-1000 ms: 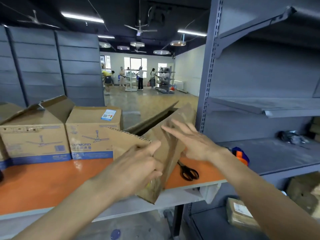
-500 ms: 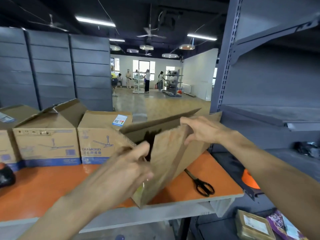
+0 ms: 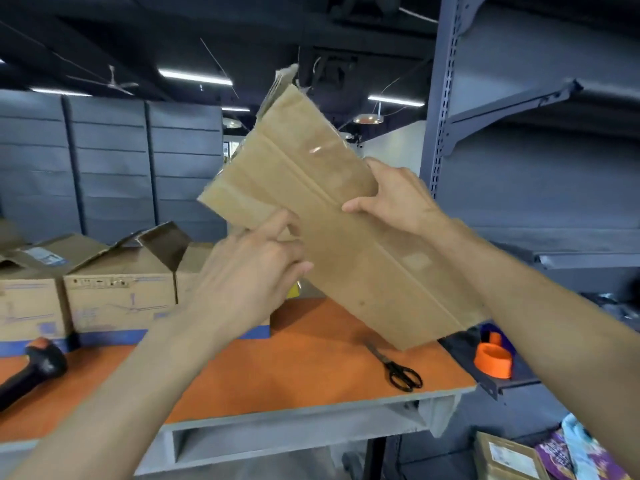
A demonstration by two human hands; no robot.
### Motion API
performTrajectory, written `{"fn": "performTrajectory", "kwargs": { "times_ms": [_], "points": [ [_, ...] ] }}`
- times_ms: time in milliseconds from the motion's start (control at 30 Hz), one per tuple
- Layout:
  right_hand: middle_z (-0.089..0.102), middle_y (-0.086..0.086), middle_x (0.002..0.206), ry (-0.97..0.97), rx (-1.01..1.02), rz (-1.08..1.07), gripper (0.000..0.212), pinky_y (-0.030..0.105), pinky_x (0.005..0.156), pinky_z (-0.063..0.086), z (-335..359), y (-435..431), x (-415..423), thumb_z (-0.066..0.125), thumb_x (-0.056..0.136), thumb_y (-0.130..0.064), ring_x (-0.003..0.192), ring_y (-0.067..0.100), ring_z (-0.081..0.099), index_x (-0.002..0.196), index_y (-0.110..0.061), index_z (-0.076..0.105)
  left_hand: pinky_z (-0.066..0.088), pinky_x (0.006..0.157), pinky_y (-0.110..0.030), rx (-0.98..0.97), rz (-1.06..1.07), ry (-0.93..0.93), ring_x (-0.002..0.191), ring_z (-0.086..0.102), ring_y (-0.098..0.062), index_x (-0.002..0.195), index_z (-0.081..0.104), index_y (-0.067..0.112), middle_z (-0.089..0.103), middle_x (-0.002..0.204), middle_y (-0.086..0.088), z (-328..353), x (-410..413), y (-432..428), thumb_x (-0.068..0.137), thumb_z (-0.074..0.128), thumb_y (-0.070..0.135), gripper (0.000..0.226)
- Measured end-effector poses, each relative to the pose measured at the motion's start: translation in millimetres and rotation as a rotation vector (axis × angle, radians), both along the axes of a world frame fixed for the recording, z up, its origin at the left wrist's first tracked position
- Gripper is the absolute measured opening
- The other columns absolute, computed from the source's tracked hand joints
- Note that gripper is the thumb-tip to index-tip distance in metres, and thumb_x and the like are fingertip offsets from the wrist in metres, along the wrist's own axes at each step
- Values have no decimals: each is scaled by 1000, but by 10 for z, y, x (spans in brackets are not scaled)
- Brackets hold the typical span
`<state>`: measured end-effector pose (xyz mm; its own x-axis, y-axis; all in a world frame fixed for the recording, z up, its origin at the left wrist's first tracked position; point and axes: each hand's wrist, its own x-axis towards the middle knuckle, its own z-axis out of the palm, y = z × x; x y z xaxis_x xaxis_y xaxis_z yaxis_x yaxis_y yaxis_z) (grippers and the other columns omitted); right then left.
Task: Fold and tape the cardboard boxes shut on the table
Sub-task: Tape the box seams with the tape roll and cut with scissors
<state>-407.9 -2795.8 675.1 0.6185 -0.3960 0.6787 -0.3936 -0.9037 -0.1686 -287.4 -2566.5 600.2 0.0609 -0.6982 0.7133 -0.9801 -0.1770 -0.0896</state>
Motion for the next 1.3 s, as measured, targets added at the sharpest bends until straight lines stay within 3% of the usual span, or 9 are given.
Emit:
{"fn": "performTrajectory", "kwargs": {
  "times_ms": [200, 300, 500, 600, 667, 833, 1033, 1200, 1300],
  "points": [
    [67, 9, 103, -31, -113, -81, 41, 46, 81, 53, 398, 385, 215, 70, 90, -40, 96, 33, 63, 116, -13, 51, 47, 101, -35, 33, -252, 572, 119, 58, -18, 89, 75, 23, 43, 134, 1, -311, -102, -695, 96, 68, 33, 14],
    [65, 9, 113, 6, -42, -145, 40, 47, 87, 54, 563, 407, 337, 63, 95, -32, 101, 31, 64, 126, -11, 50, 41, 103, -19, 67, -420, 743, 148, 31, -5, 84, 71, 22, 54, 144, -6, -416, -161, -885, 99, 66, 27, 16],
    [63, 6, 103, 72, 232, -214, 32, 37, 70, 52, 329, 139, 755, 49, 99, -30, 88, 25, 62, 121, -8, 59, 46, 77, -23, 52, -486, 887, 79, 63, 1, 79, 70, 13, 71, 79, 9, -617, 8, -1007, 99, 66, 22, 22],
    [50, 2, 82, 107, 331, -226, 32, 29, 53, 38, 139, -104, 972, 40, 98, -17, 70, 17, 52, 125, -9, 55, 46, 98, -26, 72, -412, 877, 111, 65, -4, 71, 71, 25, 74, 116, 6, -680, 270, -1041, 96, 69, 22, 26],
    [57, 8, 86, 108, 482, -226, 32, 34, 55, 49, -33, -288, 1102, 41, 94, -10, 73, 22, 60, 123, -7, 55, 42, 106, -24, 93, -350, 841, 123, 59, -4, 69, 71, 27, 64, 134, 12, -699, 448, -1085, 96, 69, 22, 26],
    [66, 23, 104, 35, 978, -101, 17, 32, 49, 60, -462, -452, 1204, 59, 98, -13, 70, 26, 71, 109, -1, 55, 50, 95, -40, 176, -140, 710, 112, 67, -23, 80, 69, 19, 75, 113, -2, -833, 790, -1278, 98, 64, 18, 19],
    [65, 21, 126, 319, 711, -26, 41, 42, 101, 54, -629, -237, 497, 43, 102, -2, 113, 32, 67, 143, -1, 48, 52, 84, -40, 140, -130, 719, 84, 65, -19, 68, 60, 30, 69, 78, 7, -974, 829, -1158, 98, 65, 26, 31],
    [51, 32, 131, 652, 427, 39, 36, 52, 102, 42, -747, 135, -362, 40, 107, -21, 120, 36, 54, 114, 12, 55, 52, 91, -37, 122, -150, 691, 96, 68, -13, 78, 68, 27, 76, 93, 9, -949, 488, -665, 98, 64, 23, 20],
    [60, 7, 136, 631, 314, 113, 47, 44, 105, 44, -879, 371, -753, 41, 104, -49, 124, 26, 55, 127, -12, 62, 47, 88, -17, 191, -206, 657, 96, 65, 4, 72, 66, 29, 73, 96, 19, -1005, 131, -239, 95, 65, 16, 27]
  ]
}}
